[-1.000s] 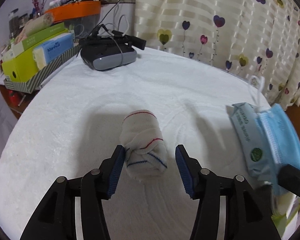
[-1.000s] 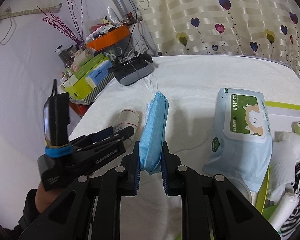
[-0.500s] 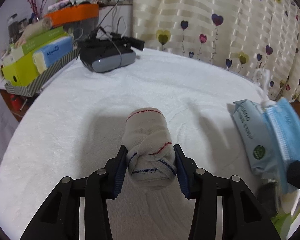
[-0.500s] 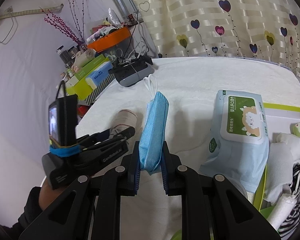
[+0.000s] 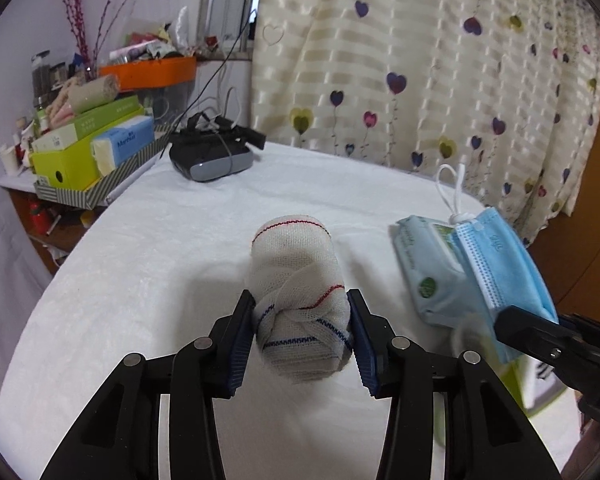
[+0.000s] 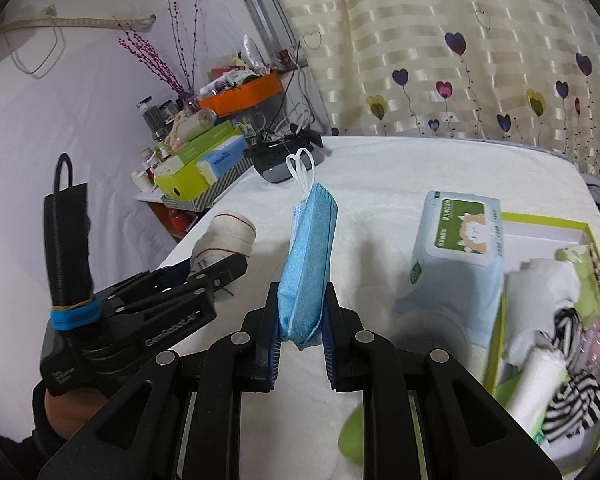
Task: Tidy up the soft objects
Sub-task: 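Carry the rolled sock and blue mask over the green box with both grippers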
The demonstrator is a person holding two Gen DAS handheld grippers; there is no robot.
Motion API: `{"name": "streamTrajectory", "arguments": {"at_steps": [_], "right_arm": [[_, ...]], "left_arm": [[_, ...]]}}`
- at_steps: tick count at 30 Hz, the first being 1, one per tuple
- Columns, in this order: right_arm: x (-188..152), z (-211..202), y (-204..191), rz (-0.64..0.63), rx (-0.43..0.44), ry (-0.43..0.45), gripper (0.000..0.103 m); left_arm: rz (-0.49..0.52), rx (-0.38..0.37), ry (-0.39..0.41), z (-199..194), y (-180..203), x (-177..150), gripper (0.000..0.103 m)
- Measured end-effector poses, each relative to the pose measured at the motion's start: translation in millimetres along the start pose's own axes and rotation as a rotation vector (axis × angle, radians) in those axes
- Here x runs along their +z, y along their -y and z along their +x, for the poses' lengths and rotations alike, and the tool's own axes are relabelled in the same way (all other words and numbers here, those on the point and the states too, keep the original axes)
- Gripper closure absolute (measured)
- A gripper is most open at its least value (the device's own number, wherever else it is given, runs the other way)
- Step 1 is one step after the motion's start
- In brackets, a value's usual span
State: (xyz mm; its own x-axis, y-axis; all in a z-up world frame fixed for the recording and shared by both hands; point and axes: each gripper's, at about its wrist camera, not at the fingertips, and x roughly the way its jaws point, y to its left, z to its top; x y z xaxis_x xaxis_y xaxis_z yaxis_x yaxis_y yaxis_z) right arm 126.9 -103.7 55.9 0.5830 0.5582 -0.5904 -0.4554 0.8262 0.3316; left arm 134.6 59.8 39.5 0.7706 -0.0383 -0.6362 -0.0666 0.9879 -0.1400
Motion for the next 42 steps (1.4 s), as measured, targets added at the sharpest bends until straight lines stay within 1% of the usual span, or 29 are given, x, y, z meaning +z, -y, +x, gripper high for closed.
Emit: {"name": "streamTrajectory", "arguments": {"at_steps": [4,6,11,19,30,42], "right_arm": [[-8,-17,0,-0.006,-0.009,0.016,0.085],[-11,-24,2,-0.005,-0.013,0.022,0.085],[-19,-44,4,-0.011,-0.030,0.046,0.085],[-29,-63,12,0.000,-0.049,0.071,0.085],[-36,-87,24,0.012,-0.075,0.101,0.085],[-44,-115,49,0.059,-0.116,0.136,0.084]], "left_arm": [[0.003,-0.022,0.026,-20,9,-9,0.059],[-0.005,-0.045,0.031,-30,14,-16,0.059],[-0.004,-0.087,0.043,-46,23,-26,0.059],[0.027,-0.137,0.060,-63,46,-34,0.059],[0.077,-0.201,0.064,-74,83,-39,0.059],[0.119,-0.244,0.057,-80,114,-46,0.059]]}}
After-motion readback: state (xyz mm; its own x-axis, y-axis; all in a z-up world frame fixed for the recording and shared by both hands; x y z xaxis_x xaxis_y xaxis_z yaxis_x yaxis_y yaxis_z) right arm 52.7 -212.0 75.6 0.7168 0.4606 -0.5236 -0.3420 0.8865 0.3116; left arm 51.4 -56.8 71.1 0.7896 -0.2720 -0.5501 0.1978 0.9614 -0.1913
